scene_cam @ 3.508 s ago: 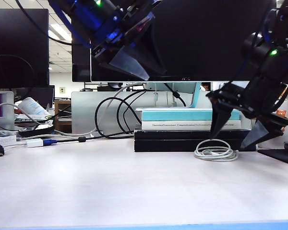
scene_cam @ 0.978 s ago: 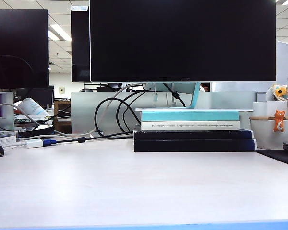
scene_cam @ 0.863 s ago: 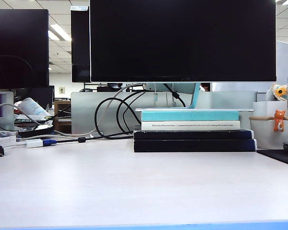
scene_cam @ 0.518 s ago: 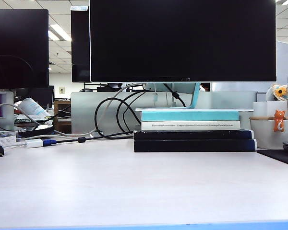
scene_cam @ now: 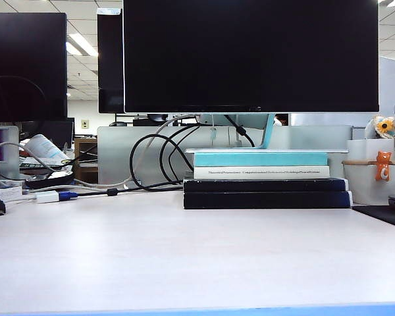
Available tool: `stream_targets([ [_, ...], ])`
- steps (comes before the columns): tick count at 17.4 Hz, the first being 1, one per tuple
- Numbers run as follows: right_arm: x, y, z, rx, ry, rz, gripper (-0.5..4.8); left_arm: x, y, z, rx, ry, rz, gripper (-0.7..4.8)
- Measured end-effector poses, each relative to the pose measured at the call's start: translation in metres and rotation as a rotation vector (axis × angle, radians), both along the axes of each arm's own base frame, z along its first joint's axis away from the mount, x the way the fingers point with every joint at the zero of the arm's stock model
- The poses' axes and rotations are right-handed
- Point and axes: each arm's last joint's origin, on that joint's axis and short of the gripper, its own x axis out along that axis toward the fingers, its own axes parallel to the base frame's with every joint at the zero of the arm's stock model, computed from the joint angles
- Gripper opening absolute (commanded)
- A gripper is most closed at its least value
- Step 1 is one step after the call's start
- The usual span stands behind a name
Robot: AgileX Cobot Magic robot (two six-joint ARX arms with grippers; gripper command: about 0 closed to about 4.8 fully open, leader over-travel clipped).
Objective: Unfold the white charging cable into a straight cable.
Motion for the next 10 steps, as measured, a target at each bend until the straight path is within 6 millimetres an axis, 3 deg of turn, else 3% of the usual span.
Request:
stream_targets([
  [6,0.004,-0.003,-0.001,-0.101,-0.069,-0.156,-0.07,-0.012,-0.010,0.002,0.002,0.099,-0.061,3.45],
  [10,0.006,-0.004,0.001,-0.125,-0.116,-0.193,-0.07,-0.012,-0.014,0.008,-0.055,0.237,0.088,3.44],
])
